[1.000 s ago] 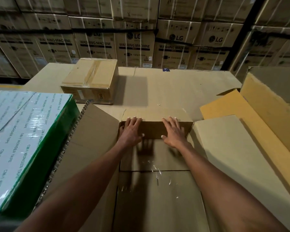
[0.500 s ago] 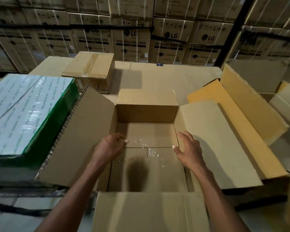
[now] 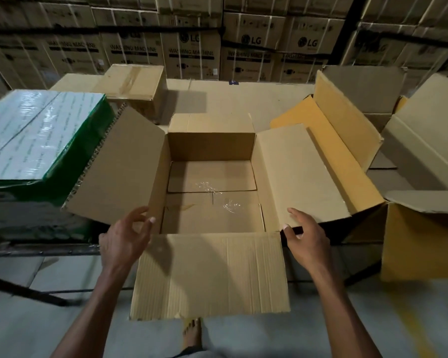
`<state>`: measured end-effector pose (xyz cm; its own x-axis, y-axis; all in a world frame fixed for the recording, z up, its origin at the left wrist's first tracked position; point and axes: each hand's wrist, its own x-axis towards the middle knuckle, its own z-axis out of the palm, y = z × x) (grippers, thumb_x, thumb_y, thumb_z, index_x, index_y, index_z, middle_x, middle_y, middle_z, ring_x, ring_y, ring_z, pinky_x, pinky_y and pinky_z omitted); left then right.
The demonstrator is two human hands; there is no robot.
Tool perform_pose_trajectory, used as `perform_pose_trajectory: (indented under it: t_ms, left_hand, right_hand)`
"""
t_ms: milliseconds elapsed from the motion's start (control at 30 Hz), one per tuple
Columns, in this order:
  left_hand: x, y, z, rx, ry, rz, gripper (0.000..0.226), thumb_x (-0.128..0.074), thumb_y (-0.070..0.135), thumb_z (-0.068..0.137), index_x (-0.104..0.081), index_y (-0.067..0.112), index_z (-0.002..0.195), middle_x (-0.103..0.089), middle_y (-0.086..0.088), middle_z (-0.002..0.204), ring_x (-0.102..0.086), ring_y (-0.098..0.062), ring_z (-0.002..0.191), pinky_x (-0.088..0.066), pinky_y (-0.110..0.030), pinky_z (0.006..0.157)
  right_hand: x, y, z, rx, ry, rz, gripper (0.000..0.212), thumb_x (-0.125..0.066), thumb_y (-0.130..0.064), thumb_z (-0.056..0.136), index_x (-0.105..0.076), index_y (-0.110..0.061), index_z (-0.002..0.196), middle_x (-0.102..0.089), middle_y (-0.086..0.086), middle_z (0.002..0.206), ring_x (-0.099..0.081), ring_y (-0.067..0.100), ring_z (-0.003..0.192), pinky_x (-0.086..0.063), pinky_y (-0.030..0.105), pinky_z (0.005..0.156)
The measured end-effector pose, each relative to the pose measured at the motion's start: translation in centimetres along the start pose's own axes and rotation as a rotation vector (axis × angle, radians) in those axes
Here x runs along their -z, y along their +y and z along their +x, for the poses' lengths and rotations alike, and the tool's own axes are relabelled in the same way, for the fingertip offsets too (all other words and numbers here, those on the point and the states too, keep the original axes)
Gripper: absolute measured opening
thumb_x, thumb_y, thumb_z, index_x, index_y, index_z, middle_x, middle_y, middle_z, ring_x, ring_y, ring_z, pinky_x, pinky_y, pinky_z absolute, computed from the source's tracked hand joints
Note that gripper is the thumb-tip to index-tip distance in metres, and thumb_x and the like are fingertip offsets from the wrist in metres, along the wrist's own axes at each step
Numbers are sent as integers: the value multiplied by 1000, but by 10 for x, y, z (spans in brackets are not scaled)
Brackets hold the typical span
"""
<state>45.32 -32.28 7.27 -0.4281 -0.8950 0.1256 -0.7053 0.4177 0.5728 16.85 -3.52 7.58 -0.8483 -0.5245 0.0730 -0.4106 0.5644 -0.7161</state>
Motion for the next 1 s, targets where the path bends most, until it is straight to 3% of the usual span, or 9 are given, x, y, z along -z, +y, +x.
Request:
perform_pose_trajectory:
  t_ms: [200, 333, 433, 500, 567, 633, 733, 800, 1000]
  left_hand:
    - [4, -5, -13, 137, 1, 57, 44, -56, 60, 95, -59, 41, 135, -74, 2, 119, -57, -35, 121, -30, -64, 102]
    - [7, -10, -16, 158, -20, -10, 44, -59, 58, 94, -59, 40, 135, -67, 0, 132, -38, -40, 138, -22, -62, 108]
    - [9, -18, -13, 80, -37, -127, 45, -58, 68, 89, -60, 48, 130, -59, 7, 144, -51, -36, 129, -28, -49, 105]
    - [14, -23, -9, 60, -41, -233, 48, -52, 83, 81, -56, 62, 124, -62, 11, 137, -60, -34, 119, -44, -62, 101]
    - [18, -26, -6, 9, -3, -303, 43, -53, 82, 82, -56, 65, 121, -64, 13, 132, -64, -30, 115, -52, -65, 90]
    - [27, -14, -8, -58, 79, -293, 38, -58, 69, 87, -60, 58, 124, -64, 15, 133, -61, -28, 116, -50, -62, 94]
    - [45, 7, -6, -135, 169, -183, 36, -64, 51, 92, -67, 39, 126, -66, 10, 132, -54, -28, 121, -40, -51, 102]
    - [60, 18, 4, -200, 167, -107, 35, -65, 49, 93, -67, 35, 126, -68, 6, 131, -57, -28, 120, -43, -54, 101]
    - [96, 48, 46, -344, 36, 83, 31, -65, 42, 96, -67, 29, 124, -70, 3, 128, -71, -17, 90, -60, -39, 78]
  right_hand:
    - [1, 11, -3, 23, -30, 205, 51, -70, -17, 98, -57, -27, 146, -53, -7, 151, -46, 11, 141, -45, 45, 112]
    - [6, 8, -5, 21, -14, 304, 51, -68, -15, 98, -58, -28, 146, -52, -8, 152, -46, 9, 138, -46, 41, 106]
    - [11, 5, -4, 44, 18, 328, 50, -68, -14, 98, -58, -27, 145, -52, -8, 152, -46, 8, 138, -45, 39, 105]
    - [16, 2, -3, 71, 56, 321, 50, -68, -13, 98, -59, -27, 144, -53, -9, 150, -47, 8, 136, -45, 37, 102]
    - [21, -2, 0, 120, 104, 303, 49, -69, -12, 97, -60, -26, 143, -55, -8, 148, -49, 10, 134, -45, 33, 96]
    - [30, -8, 6, 182, 152, 274, 48, -69, -9, 96, -62, -24, 141, -57, -7, 146, -51, 11, 132, -48, 31, 93]
    - [47, -19, 17, 291, 179, 175, 47, -69, -8, 95, -63, -20, 140, -58, -6, 143, -52, 10, 132, -48, 36, 105]
    - [61, -29, 27, 369, 169, 56, 46, -69, -12, 96, -63, -20, 141, -60, -2, 144, -54, 15, 133, -48, 40, 108]
    - [92, -78, 65, 324, -79, -278, 40, -68, -34, 99, -64, -34, 138, -66, -1, 137, -62, 21, 122, -54, 40, 96]
